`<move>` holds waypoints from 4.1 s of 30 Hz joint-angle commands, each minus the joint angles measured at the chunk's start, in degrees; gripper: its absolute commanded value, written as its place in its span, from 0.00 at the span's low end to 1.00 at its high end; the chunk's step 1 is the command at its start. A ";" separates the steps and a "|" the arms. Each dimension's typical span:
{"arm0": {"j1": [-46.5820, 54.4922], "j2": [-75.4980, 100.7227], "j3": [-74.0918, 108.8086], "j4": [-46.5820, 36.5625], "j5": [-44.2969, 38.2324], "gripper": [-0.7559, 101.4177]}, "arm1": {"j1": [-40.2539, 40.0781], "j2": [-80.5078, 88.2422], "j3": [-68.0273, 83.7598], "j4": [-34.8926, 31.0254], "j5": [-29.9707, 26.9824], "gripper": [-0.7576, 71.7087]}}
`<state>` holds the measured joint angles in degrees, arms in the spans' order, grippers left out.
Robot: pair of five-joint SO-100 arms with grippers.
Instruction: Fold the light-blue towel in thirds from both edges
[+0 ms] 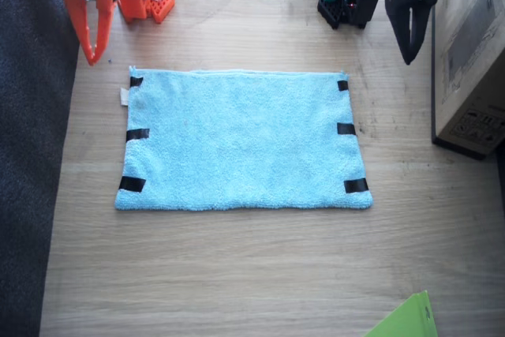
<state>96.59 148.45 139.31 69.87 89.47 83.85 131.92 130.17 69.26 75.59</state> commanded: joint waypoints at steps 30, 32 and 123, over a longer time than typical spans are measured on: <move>-15.47 -52.73 -25.93 -2.37 -4.04 0.00 | 8.79 -39.73 -22.15 5.54 3.52 0.15; -16.26 -51.50 -25.22 -2.11 -4.13 0.00 | 9.32 -41.22 -22.41 4.92 3.69 0.16; -23.29 -49.39 -17.05 2.72 -0.53 0.30 | 6.68 -49.13 -25.40 6.50 -1.23 0.43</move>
<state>73.21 99.49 124.45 70.84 88.33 90.09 82.18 106.00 75.41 74.18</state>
